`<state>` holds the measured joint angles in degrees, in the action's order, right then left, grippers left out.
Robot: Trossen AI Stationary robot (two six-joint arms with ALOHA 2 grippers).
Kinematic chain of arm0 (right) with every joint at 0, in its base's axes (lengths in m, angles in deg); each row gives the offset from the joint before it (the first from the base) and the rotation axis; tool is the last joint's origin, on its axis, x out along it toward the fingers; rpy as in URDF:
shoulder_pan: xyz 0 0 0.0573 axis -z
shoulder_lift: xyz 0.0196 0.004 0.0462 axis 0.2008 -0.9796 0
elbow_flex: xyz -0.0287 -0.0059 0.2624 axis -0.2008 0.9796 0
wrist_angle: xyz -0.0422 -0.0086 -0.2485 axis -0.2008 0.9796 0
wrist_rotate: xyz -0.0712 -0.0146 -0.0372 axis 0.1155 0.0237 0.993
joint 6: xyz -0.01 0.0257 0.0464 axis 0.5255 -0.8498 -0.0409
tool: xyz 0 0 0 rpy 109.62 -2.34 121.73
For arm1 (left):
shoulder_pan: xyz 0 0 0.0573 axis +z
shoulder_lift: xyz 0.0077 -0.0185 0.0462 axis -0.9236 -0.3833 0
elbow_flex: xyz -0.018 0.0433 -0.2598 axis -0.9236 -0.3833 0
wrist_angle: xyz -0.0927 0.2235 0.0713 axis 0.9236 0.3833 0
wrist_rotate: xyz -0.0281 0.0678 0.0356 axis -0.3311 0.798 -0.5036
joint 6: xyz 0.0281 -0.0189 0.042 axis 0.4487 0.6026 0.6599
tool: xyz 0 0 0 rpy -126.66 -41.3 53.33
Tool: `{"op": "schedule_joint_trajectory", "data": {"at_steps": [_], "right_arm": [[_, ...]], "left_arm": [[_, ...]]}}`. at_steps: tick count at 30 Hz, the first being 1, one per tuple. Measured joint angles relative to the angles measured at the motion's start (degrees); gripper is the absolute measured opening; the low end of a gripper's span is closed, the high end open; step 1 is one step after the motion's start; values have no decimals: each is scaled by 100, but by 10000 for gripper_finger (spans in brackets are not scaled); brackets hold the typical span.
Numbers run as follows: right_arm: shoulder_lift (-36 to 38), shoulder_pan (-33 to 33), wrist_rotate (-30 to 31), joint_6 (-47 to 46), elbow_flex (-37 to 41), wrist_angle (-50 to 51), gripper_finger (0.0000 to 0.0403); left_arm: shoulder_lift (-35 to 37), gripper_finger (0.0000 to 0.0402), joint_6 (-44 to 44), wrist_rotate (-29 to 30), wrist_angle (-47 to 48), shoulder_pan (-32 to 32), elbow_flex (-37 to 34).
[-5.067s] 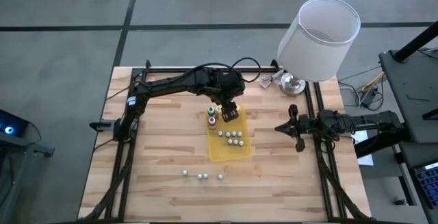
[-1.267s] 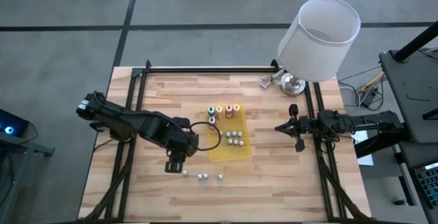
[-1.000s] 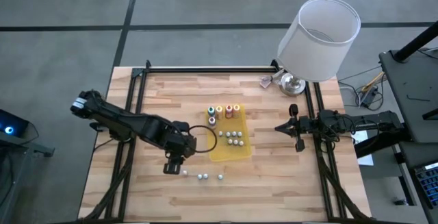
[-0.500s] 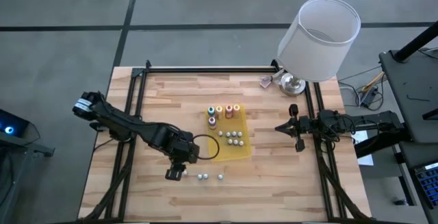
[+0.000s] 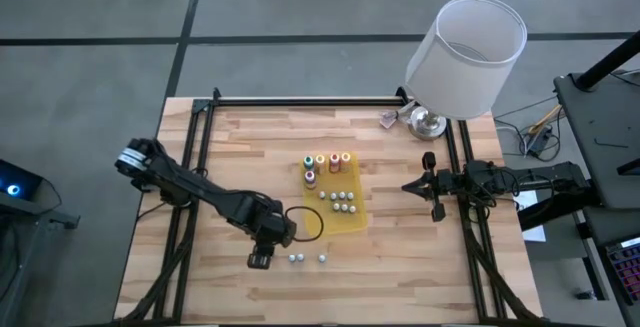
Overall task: Pick & Place food coloring
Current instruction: Put the small black food coloring bottle into the bin
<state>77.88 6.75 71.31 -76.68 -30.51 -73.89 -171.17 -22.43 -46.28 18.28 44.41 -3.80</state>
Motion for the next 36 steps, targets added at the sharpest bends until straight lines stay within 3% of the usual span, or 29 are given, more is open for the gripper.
{"op": "schedule_joint_trajectory", "data": {"at_steps": [15,36], "right_arm": [[-1,0,0,0,0,0,9],[-9,0,0,0,0,0,9]], "left_arm": [[-351,177,-152,-20,-204,-416,-14],[-486,177,-604,19,-760,-428,-577]]}}
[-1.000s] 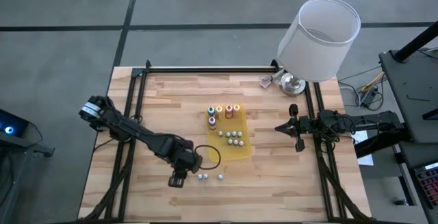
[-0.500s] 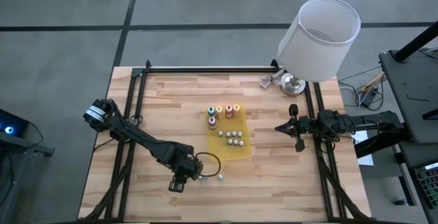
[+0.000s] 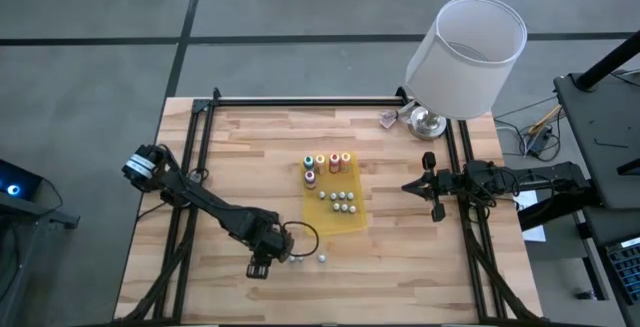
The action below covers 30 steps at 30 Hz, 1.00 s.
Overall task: Pick & Place food coloring
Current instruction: Put the small black food coloring bottle into the bin
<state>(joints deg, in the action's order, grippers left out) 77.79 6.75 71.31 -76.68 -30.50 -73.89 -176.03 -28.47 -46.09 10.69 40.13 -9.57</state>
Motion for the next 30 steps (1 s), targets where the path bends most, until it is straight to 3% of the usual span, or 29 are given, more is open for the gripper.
{"op": "schedule_joint_trajectory", "data": {"at_steps": [30], "right_arm": [[7,0,0,0,1,-2,9]], "left_arm": [[2,177,-318,201,-256,13,-122]]}}
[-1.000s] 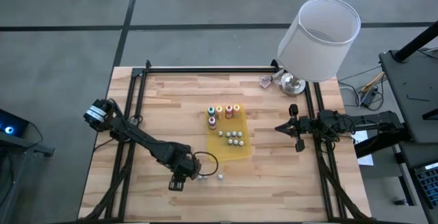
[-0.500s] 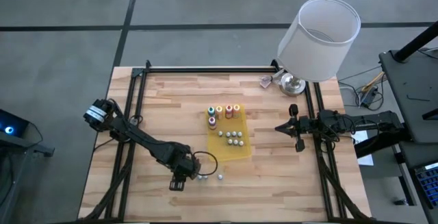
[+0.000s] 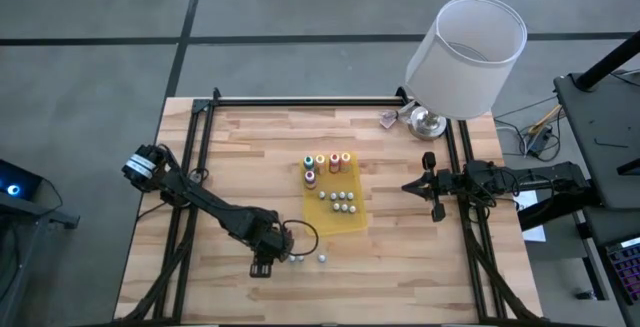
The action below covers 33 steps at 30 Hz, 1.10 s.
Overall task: Pick & Place food coloring
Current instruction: Put the small black food coloring bottle into the bin
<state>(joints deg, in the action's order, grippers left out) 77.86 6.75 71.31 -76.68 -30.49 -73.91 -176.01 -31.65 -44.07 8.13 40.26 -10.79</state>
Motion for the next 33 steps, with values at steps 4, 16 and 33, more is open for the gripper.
{"op": "schedule_joint_trajectory", "data": {"at_steps": [4,16,33], "right_arm": [[0,0,0,0,-2,-1,9],[-2,0,0,0,-2,0,9],[-7,0,0,0,-2,2,9]], "left_arm": [[0,177,-52,0,2,0,6],[2,126,-147,-6,24,0,-7],[7,48,-144,-128,122,41,135]]}}
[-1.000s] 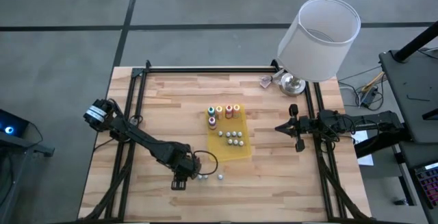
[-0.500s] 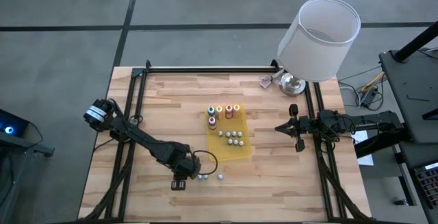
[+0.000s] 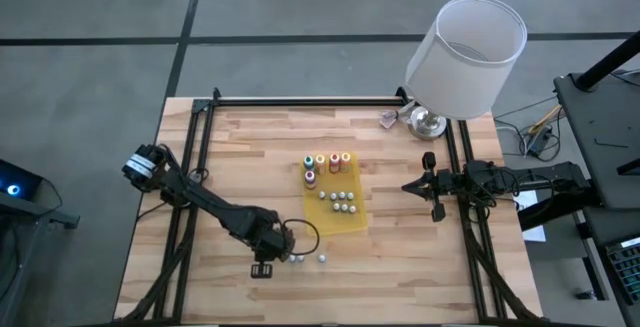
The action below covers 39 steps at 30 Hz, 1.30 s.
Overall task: Pick & Place food coloring
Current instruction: Put the small black food coloring bottle into the bin
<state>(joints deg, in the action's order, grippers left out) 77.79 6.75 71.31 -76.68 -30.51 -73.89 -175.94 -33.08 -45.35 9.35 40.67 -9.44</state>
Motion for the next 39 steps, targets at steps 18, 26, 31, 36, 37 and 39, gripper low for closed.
{"op": "schedule_joint_trajectory", "data": {"at_steps": [18,26,31,36,37,39], "right_arm": [[0,2,0,0,0,-1,9],[2,2,-1,0,0,0,9],[2,2,0,0,0,-2,9],[10,2,-3,0,1,2,9],[9,2,-2,-1,2,2,9],[11,2,-2,0,2,0,9]], "left_arm": [[22,44,923,821,1478,654,1800],[-76,44,1332,985,1461,1255,2239],[-436,44,1583,982,1491,1551,2497],[-847,44,1732,980,1468,1800,2948],[-934,44,1775,980,1457,1842,3049],[-1089,44,1880,981,1461,1915,3216]]}}
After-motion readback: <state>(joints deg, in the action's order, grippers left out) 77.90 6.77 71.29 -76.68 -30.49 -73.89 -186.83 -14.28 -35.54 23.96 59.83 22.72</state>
